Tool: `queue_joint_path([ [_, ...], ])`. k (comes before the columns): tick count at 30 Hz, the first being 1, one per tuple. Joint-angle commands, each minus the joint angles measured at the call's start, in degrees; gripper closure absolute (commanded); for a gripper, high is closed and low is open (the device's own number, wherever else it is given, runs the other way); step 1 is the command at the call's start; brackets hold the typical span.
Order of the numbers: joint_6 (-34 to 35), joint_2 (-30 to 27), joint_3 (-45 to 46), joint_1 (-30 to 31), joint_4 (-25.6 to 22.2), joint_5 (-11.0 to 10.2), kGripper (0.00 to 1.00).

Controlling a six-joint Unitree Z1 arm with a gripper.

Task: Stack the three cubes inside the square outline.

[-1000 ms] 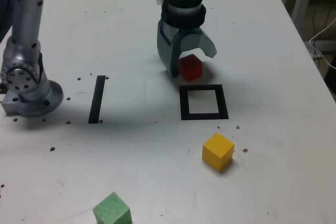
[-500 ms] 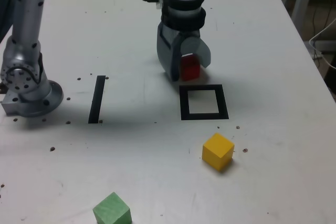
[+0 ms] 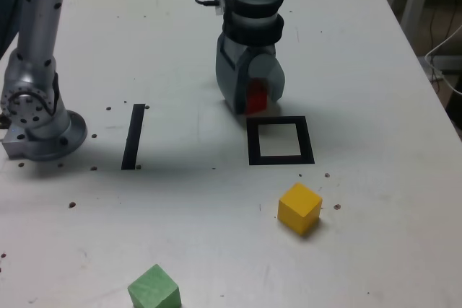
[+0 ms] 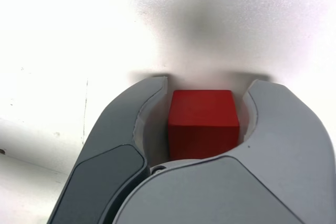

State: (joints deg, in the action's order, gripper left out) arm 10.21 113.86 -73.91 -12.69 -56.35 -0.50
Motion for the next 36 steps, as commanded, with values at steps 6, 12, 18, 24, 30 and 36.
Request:
queue_joint_path([
  [6,0.1,-1.3,-1.9,0.7,-2.7,-1.3,0.58],
  [12,0.1,-2.5,-3.8,3.2,-4.9,-1.9,0.58],
  [18,0.1,-2.4,-6.4,8.1,-6.4,-2.2,0.58],
  [24,-1.0,-1.6,-7.2,11.9,-5.9,-2.2,0.58],
  [30,-2.6,0.4,-7.8,13.0,-5.6,-1.2,0.58],
  [36,-3.9,2.5,-8.3,13.7,-4.3,-0.6,0.58],
])
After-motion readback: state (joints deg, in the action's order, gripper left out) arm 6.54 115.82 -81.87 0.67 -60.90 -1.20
